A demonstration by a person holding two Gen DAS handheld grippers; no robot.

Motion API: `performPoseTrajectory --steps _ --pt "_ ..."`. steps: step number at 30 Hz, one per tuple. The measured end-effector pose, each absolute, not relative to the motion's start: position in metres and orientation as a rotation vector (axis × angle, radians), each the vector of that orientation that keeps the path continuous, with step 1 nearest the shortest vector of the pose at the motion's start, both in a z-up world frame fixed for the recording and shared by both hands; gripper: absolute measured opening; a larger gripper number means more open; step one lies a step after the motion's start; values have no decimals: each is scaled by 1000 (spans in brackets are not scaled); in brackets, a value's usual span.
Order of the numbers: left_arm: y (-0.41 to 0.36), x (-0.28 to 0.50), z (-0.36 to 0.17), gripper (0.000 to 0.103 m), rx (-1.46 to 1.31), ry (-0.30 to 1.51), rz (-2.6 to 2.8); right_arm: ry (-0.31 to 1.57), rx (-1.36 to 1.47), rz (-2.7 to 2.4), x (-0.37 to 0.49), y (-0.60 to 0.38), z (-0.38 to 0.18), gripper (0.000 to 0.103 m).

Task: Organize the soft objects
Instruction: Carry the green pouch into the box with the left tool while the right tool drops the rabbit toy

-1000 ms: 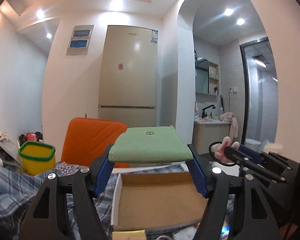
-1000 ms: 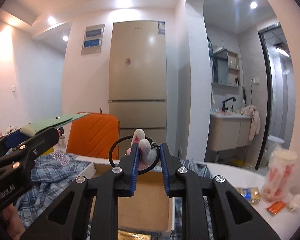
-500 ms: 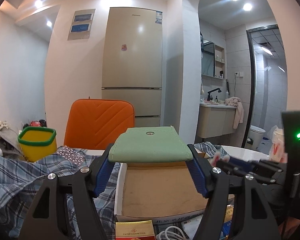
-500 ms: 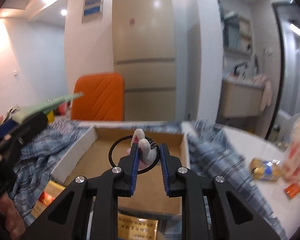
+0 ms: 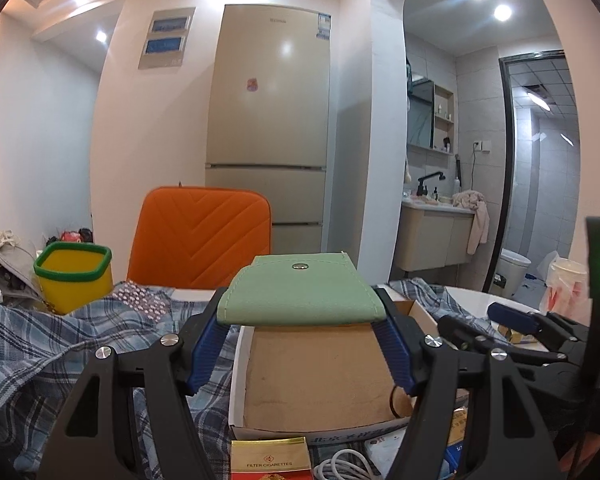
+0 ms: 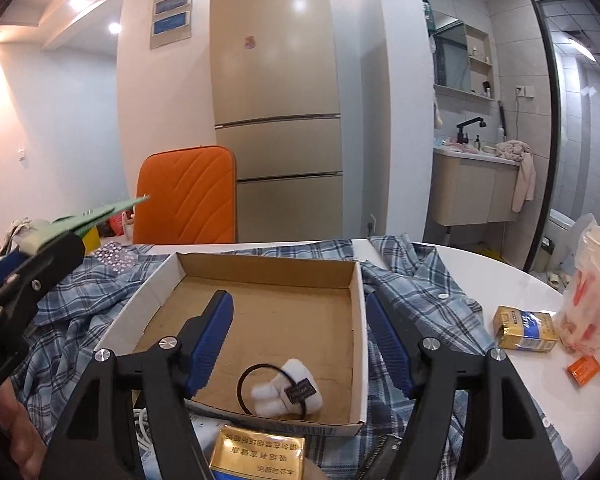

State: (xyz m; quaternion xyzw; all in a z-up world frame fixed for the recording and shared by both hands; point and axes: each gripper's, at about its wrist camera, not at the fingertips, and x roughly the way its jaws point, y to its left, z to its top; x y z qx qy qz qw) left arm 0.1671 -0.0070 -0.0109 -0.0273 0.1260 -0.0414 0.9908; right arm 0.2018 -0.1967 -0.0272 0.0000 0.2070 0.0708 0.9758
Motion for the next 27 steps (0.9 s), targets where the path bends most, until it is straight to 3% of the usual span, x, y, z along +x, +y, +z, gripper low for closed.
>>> performPoseTrajectory --steps 10,11,14,15,21,27 --pt "-12 200 -30 68 -66 469 -92 344 27 124 185 -205 -19 71" --pt "-12 202 -32 71 -69 487 -91 339 28 124 184 -205 -18 71" --pt "-13 201 -34 99 -70 500 -80 343 23 128 183 -204 -19 71" --pt "-13 198 -32 103 -70 488 -77 339 24 128 182 -204 -19 71" --pt "-12 191 -27 103 -68 452 -65 326 22 130 179 -203 -18 71" --pt "-10 162 -12 103 -69 300 -51 315 26 132 178 -200 -17 71"
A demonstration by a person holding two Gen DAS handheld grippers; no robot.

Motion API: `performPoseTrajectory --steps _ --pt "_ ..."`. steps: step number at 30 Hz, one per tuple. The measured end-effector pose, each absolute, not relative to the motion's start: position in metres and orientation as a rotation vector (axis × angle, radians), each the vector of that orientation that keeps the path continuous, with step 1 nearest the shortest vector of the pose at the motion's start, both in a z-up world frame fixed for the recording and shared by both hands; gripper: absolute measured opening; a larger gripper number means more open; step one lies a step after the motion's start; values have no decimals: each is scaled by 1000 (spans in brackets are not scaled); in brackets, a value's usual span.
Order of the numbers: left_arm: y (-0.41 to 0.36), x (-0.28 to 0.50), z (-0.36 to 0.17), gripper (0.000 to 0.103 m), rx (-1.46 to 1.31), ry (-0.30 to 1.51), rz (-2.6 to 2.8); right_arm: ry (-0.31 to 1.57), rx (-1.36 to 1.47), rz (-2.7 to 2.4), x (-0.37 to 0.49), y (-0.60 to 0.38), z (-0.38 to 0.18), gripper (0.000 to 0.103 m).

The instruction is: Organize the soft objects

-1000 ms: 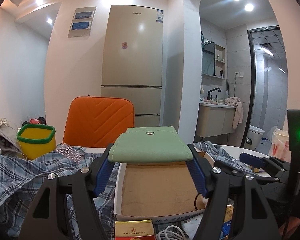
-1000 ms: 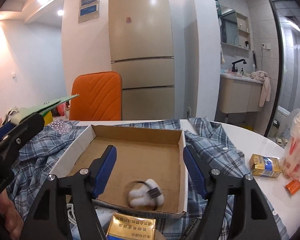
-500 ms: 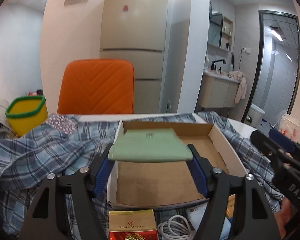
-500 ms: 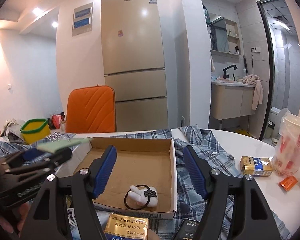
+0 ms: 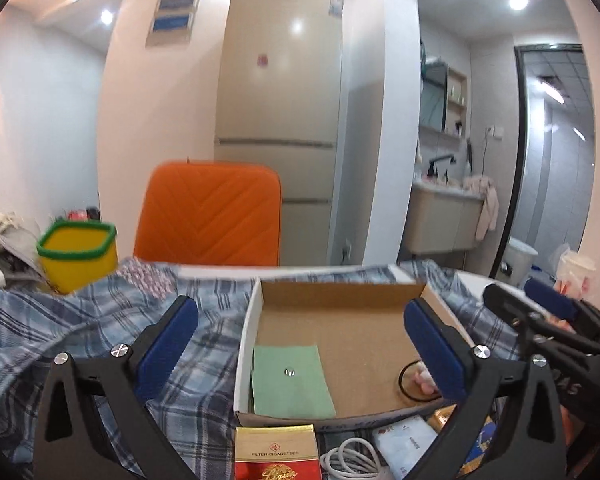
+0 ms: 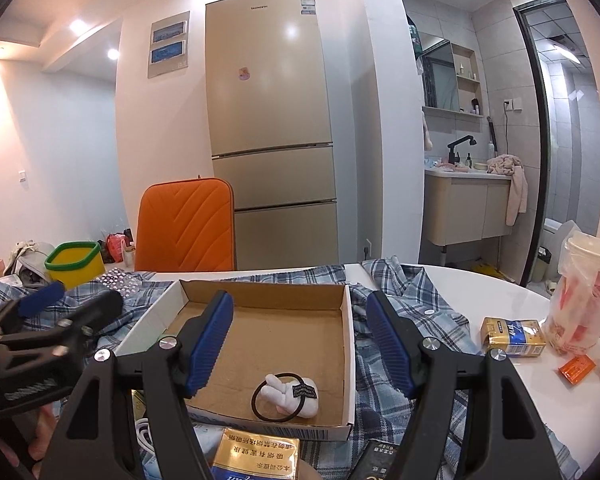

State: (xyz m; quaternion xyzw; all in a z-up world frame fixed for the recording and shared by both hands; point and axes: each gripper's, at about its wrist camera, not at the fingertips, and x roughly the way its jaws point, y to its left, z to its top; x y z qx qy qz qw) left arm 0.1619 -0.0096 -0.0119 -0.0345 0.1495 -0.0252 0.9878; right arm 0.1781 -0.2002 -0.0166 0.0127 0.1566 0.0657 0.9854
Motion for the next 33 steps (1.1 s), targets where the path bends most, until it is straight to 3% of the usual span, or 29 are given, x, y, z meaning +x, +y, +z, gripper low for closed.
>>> performPoseTrajectory --steps 14,17,22,28,33 --pt "-7 99 35 103 -21 63 -40 126 -8 146 130 -201 24 72" --pt "-5 91 31 103 -25 49 -50 65 3 146 109 -203 32 83" --pt "-10 88 12 103 22 49 -15 21 -71 143 85 -196 20 86" --pt "-11 101 4 103 17 115 -31 48 -60 145 83 -199 10 103" --pt "0 99 3 103 -33 120 -12 86 -18 153 89 -209 9 103"
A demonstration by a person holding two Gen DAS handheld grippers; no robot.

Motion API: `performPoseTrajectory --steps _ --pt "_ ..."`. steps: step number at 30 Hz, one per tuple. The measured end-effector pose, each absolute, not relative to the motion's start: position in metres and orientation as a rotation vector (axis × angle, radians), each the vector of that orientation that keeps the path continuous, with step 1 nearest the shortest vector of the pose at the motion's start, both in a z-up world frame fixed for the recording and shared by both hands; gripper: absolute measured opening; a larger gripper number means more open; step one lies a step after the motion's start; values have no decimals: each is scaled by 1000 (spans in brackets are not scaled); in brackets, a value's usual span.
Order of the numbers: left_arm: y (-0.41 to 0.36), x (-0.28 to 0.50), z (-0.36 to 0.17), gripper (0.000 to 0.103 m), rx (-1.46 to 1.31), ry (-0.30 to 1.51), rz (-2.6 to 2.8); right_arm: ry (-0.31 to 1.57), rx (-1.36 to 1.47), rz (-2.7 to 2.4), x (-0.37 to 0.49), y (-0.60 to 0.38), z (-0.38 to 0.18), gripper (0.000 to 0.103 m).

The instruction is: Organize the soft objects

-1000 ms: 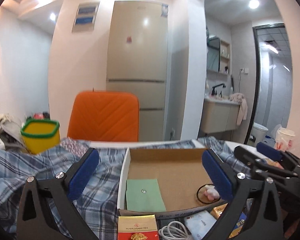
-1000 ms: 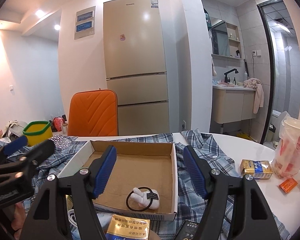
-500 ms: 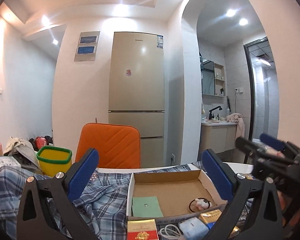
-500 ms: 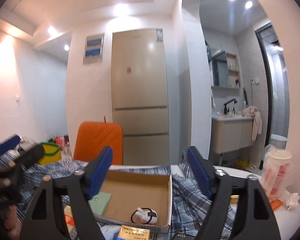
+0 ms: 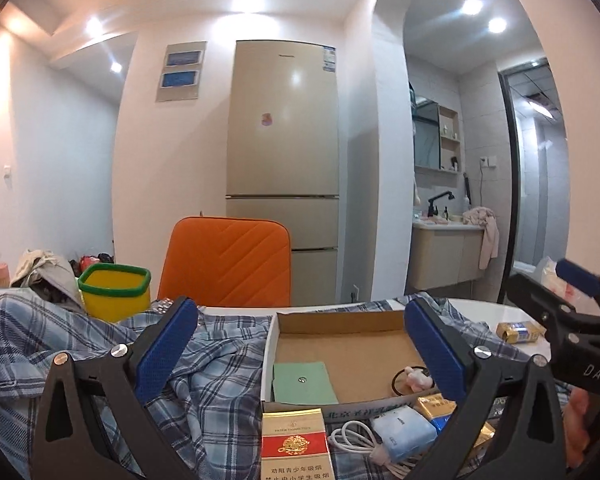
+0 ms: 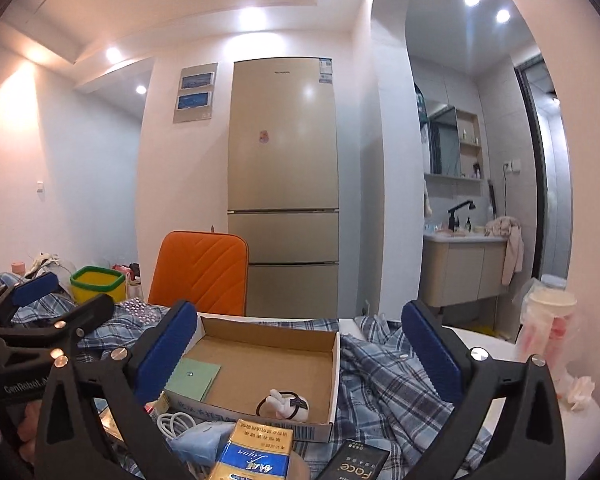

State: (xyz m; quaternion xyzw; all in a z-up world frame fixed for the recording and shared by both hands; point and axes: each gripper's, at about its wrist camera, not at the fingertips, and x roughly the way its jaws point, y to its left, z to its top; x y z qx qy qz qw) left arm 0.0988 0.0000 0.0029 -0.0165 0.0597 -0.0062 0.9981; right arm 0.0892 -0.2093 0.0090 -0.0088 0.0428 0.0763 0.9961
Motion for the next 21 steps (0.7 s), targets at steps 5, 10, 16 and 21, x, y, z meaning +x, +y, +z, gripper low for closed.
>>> performPoseTrajectory --steps 5,10,16,21 --pt "4 93 2 103 -49 92 -16 90 -7 147 90 -213 9 103" --pt "0 87 10 103 3 114 -35 88 -9 148 91 -213 9 103" --pt "3 75 -1 103 49 131 -55 93 -15 154 92 -211 9 103" --pt "5 84 -5 103 28 164 -51 101 -10 150 94 -212 9 103"
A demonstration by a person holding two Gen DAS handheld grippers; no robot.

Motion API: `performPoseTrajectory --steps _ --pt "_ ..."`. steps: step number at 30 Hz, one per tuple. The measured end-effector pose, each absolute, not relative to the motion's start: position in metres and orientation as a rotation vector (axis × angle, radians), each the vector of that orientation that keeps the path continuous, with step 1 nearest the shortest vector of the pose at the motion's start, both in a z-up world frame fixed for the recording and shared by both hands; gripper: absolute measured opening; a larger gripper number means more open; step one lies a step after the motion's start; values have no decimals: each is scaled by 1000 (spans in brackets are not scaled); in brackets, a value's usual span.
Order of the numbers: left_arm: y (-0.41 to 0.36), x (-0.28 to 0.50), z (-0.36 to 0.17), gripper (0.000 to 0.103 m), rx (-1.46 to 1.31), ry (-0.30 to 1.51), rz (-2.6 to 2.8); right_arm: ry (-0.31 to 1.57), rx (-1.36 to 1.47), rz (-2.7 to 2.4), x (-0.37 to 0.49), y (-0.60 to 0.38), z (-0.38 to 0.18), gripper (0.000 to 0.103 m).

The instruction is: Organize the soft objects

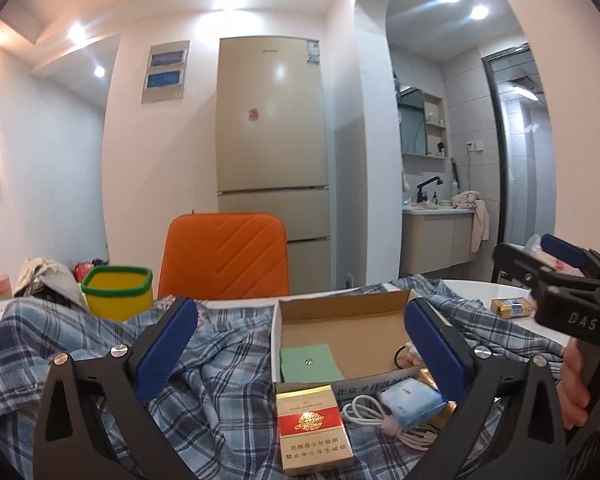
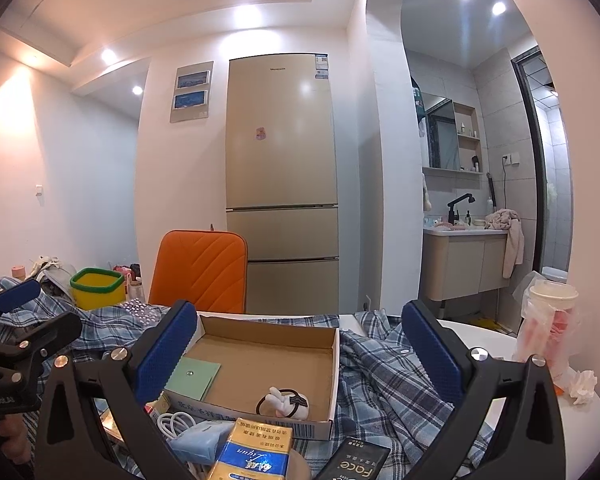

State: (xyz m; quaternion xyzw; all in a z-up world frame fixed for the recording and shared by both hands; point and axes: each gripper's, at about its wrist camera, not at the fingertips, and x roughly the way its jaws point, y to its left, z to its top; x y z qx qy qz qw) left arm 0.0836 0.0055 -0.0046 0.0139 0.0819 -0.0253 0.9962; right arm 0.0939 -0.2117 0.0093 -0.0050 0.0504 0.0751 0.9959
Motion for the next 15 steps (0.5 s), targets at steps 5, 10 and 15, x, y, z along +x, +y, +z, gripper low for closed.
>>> performPoseTrajectory --steps 5,10,15 --pt "6 81 -4 103 25 149 -38 106 -10 155 95 -211 9 103" --pt "5 82 -4 103 32 159 -38 119 -29 180 97 -208 8 103" --pt "11 89 -4 103 9 195 -48 157 -28 192 101 -206 6 103"
